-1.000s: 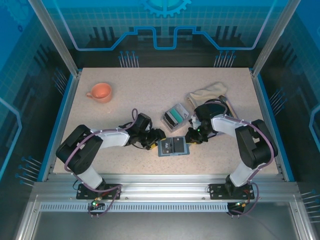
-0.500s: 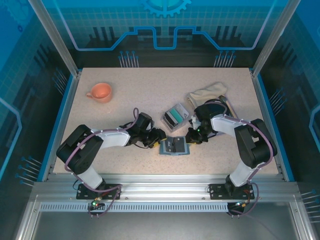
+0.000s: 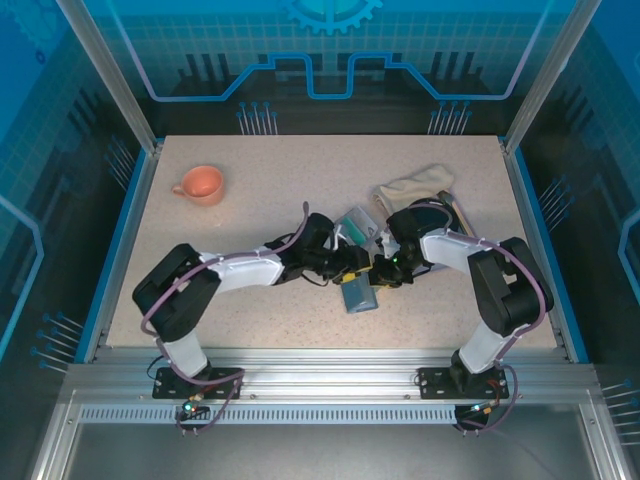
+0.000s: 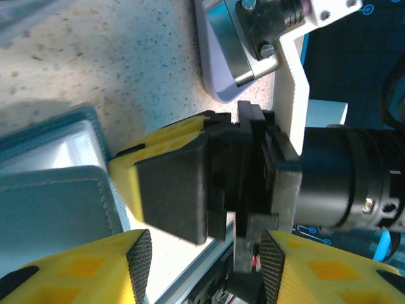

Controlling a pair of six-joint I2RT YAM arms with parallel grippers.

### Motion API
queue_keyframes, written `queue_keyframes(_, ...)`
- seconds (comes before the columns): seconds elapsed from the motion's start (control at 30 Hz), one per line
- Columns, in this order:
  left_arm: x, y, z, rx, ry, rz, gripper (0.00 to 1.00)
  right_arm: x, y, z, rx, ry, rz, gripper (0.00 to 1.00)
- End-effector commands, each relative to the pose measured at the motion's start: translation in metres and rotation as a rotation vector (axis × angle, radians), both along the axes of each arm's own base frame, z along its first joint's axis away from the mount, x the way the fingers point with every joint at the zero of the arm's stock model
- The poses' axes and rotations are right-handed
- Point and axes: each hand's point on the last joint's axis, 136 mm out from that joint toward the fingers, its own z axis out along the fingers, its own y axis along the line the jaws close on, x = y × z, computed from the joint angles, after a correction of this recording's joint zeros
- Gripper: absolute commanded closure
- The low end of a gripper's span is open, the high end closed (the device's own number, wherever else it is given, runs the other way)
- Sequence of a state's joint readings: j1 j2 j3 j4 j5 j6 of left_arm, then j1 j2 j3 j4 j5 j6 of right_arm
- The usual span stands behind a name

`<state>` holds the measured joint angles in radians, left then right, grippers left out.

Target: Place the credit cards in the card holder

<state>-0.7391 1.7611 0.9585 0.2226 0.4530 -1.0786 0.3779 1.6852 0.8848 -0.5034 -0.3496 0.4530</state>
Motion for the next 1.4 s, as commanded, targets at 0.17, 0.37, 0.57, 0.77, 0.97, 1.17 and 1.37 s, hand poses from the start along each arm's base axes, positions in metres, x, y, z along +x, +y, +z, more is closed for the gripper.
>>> queue_keyframes(0.17,-0.001,-0.005,-0.045,0.045,0.117,0.045,0.51,-0.001,-0.025,0.019,0.005,-0.039,-0.101,0.7)
queue_keyframes(0.37,-0.003,-0.004,-0.047,0.06,0.11,0.043,0.51,-0.003,-0.03,0.029,0.037,-0.037,-0.097,0.66)
queue_keyframes(0.57,-0.004,-0.003,-0.048,0.066,0.111,0.043,0.52,-0.004,-0.029,0.037,0.053,-0.046,-0.089,0.74)
queue_keyframes(0.77,-0.005,-0.002,-0.048,0.071,0.109,0.038,0.52,-0.006,-0.028,0.043,0.066,-0.043,-0.076,0.77)
queue_keyframes(0.97,-0.006,-0.002,-0.047,0.077,0.105,0.034,0.52,-0.008,-0.03,0.046,0.07,-0.05,-0.075,0.79)
queue_keyframes(1.17,-0.006,-0.003,-0.045,0.081,0.102,0.026,0.52,-0.008,-0.03,0.047,0.079,-0.053,-0.072,0.86)
queue_keyframes(1.37,-0.005,-0.004,-0.04,0.076,0.088,0.02,0.5,-0.006,-0.028,0.047,0.094,-0.047,-0.065,0.94)
